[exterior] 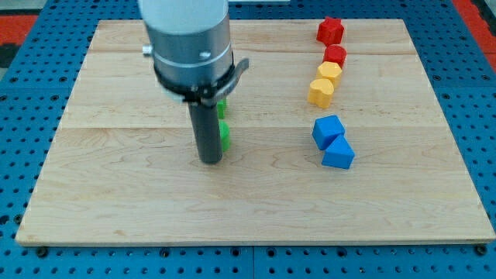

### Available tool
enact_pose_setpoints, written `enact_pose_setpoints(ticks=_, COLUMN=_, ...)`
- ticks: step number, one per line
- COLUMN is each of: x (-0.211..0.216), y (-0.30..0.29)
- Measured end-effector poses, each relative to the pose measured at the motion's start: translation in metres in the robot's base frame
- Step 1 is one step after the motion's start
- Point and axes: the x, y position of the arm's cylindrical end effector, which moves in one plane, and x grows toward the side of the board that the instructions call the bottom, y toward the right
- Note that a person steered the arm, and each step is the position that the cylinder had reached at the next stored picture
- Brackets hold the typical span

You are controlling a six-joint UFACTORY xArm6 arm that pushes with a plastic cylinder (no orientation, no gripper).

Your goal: Move the green circle into a green star

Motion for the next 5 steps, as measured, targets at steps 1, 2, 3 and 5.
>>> enact_pose_setpoints(ticks=1, x=-0.034, y=0.011)
enact_pose_setpoints(ticks=2, x=-0.013, y=0.036)
enact_pose_setpoints(ticks=3, x=-0.038, y=0.045)
enact_pose_setpoints(ticks=5, x=-0.092, y=-0.009)
